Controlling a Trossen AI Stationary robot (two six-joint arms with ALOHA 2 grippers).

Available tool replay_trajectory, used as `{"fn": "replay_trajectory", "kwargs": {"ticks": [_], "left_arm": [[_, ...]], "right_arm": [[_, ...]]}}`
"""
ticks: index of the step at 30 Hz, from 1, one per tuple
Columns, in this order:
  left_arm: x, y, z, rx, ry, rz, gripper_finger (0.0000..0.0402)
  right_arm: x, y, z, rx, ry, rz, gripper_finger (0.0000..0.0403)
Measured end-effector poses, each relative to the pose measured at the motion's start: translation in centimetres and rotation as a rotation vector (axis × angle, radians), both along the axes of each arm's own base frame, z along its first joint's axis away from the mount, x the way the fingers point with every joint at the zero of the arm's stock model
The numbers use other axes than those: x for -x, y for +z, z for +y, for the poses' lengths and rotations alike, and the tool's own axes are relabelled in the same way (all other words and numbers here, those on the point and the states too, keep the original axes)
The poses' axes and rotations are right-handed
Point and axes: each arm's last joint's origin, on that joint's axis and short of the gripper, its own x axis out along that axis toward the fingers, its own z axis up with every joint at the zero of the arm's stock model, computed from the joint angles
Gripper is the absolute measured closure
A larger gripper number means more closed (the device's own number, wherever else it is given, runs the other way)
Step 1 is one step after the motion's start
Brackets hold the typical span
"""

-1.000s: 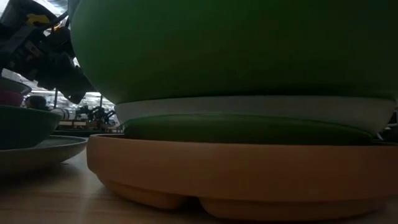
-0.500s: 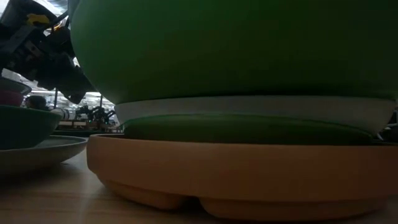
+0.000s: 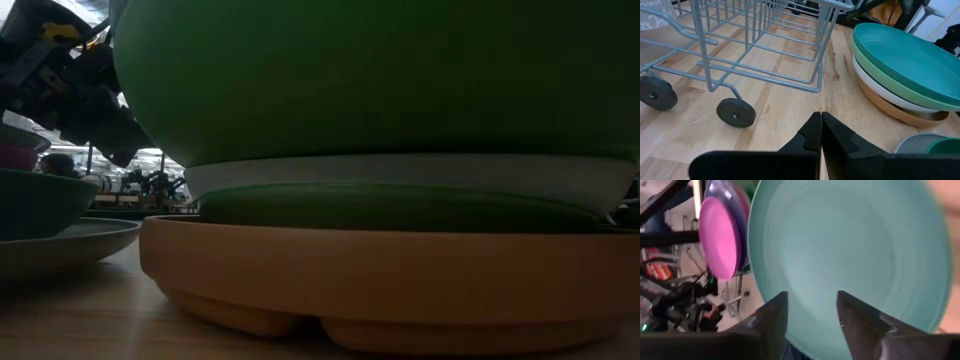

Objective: Sort dishes
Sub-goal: Put the blue plate in the dishwasher rack

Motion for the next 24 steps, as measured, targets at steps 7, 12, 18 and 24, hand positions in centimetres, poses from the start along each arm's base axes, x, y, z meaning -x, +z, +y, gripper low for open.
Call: {"fn": "replay_trajectory", "kwargs": {"ticks": [7,12,18,24], "left_arm": [[0.0,0.0,0.0,0.0,0.0,0.0,0.0402],[0.0,0.0,0.0,0.0,0.0,0.0,0.0402],[0.0,0.0,0.0,0.0,0.0,-0.001,0.0401],[0.0,0.0,0.0,0.0,0.0,-0.001,0.0402]], "right_arm": [[0.1,-0.8,-1.8,0.032,0.011,0.128,0.0197],[0.7,-1.2,-1.9,0.035,0.059,0.206,0.0213],[0.9,-1.3,-1.8,0.019,0.085,0.238,0.0227],[1.4,-1.6,-2.1,0.05,0.079,0.29,0.023]]}}
